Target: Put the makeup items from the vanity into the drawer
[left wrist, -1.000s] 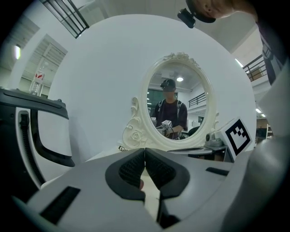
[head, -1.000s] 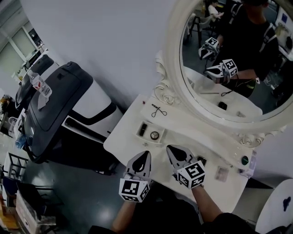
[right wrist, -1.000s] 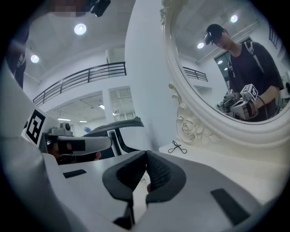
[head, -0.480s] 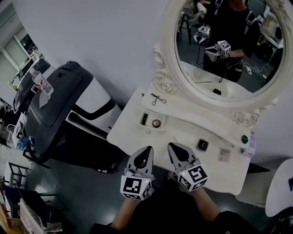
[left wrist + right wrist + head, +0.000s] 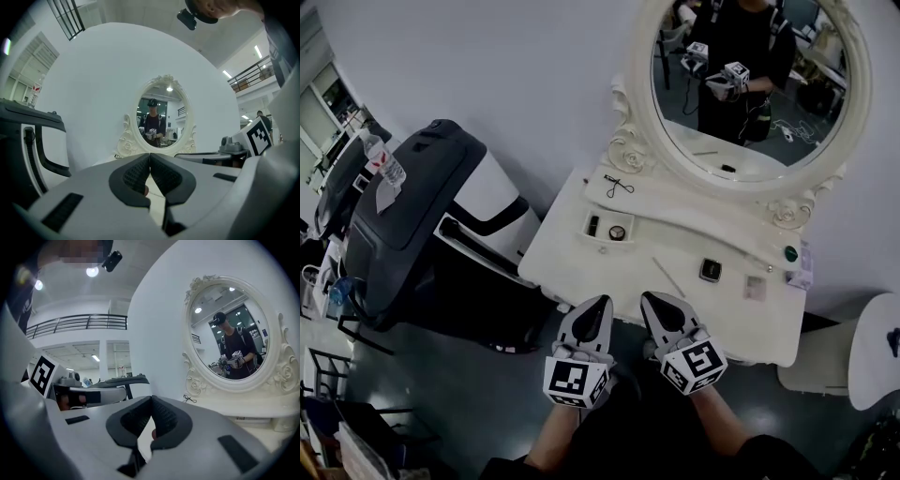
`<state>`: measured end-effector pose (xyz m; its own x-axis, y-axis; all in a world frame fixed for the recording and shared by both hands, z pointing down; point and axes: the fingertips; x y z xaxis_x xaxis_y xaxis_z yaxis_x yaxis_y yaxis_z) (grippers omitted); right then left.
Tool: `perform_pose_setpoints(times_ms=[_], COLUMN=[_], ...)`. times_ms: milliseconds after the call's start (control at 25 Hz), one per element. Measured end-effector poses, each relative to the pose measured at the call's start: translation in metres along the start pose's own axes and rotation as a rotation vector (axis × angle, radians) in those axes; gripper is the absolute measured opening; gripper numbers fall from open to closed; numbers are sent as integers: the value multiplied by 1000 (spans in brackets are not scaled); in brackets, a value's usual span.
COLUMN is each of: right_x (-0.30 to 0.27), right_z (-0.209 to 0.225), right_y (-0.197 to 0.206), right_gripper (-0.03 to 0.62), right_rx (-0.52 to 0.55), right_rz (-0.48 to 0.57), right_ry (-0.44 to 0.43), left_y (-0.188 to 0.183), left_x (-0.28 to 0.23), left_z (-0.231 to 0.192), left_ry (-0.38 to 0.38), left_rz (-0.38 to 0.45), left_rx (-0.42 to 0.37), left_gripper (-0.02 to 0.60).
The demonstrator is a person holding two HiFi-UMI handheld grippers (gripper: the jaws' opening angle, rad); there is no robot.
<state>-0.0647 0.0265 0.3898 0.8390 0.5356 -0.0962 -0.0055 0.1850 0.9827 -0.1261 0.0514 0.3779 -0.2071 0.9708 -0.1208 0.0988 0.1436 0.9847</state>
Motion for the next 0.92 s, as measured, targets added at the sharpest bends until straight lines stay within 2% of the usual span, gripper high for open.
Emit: perform_pose_setpoints(times_ms=[160,400,920], right_x=[7,14,19], right_z=[-10,1,34], right_y=[-1,-6,-8], right_gripper=[23,23,23], right_rx=[10,5,19], right_rz=[11,18,22], right_ry=[1,23,24], left_y=[-3,-1,3], left_x=[9,3,-29], left_z=[1,16,37], left_ry=[10,66,78], left_rz=[10,12,1], left_rx=[6,64,60], left_gripper=[15,15,15])
Point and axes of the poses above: the fingertips, and each gripper's own axes: x backward along the fingers, z to its right, y out of its underside, and after that the axes turned 1 degree about x, right-handed
